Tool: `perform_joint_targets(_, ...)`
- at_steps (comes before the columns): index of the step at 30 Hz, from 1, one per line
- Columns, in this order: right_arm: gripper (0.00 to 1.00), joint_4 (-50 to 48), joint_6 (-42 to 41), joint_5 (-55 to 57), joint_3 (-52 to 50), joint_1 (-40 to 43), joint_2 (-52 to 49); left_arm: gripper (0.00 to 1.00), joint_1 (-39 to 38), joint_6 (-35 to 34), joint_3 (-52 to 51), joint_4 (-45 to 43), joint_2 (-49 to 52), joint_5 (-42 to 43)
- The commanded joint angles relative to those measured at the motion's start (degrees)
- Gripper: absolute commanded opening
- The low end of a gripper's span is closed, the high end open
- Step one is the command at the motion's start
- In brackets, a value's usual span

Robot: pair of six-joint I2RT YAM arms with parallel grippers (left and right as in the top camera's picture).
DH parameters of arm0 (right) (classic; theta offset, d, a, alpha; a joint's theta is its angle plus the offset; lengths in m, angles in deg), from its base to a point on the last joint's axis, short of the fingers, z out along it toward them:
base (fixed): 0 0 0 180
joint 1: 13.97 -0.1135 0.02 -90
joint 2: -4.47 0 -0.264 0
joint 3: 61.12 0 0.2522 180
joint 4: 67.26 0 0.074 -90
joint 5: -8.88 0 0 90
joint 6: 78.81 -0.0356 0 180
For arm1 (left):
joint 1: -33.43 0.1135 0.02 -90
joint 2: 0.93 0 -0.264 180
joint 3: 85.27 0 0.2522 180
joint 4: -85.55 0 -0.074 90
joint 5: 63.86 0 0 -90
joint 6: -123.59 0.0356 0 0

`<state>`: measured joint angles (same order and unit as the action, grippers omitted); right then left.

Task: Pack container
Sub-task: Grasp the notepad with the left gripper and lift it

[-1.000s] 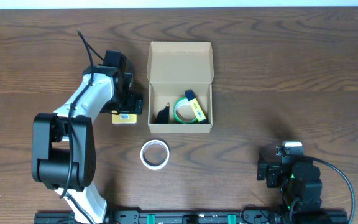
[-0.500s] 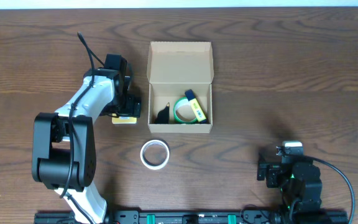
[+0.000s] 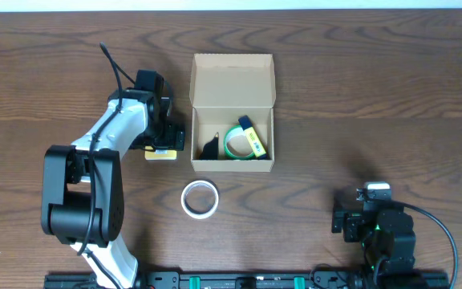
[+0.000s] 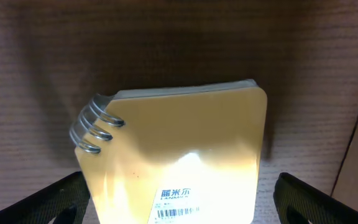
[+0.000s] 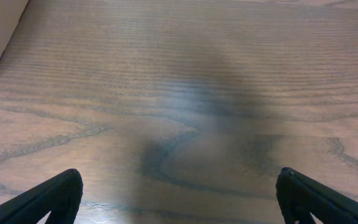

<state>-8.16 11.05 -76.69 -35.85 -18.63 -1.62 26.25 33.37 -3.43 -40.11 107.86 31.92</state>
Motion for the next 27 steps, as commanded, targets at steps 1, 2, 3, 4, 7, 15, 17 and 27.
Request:
perform_joint_targets(1, 0.99, -0.04, 0.63, -0.20, -0.07, 0.57, 0.39, 0.95, 0.02, -0.66, -2.69, -0.63, 0.63, -0.39)
perform_joint_targets(2, 0.99, -0.04, 0.63, -0.17, -0.07, 0.57, 0.39, 0.95, 0.02, -0.66, -3.63, -0.90, 0.61, -0.42)
perform_joint_targets(3, 0.99, -0.04, 0.63, -0.17, -0.07, 0.57, 0.39, 0.95, 0.02, -0.66, -3.80, -0.87, 0.63, -0.42)
perform_joint_targets(4, 0.99, -0.04, 0.63, -0.20, -0.07, 0.57, 0.39, 0.95, 0.02, -0.66, -3.80, -0.92, 0.61, -0.42)
perform_joint_targets(7, 0.99, -0.04, 0.63, -0.20, -0.07, 0.57, 0.39, 0.76, 0.02, -0.68, -3.80, -1.16, 0.61, -0.39)
perform_joint_targets(15, 0.99, -0.04, 0.63, -0.17, -0.07, 0.57, 0.39, 0.52, 0.04, -0.68, -3.80, -1.66, 0.61, -0.42)
perform_joint_targets(17, 0.99, -0.04, 0.63, -0.17, -0.07, 0.57, 0.39, 0.52, 0.04, -0.66, -3.78, -1.64, 0.59, -0.42)
perform_joint_targets(27, 0.99, -0.04, 0.63, -0.17, -0.07, 0.57, 0.39, 0.52, 0.07, -0.63, 2.38, 4.46, 0.59, -0.42)
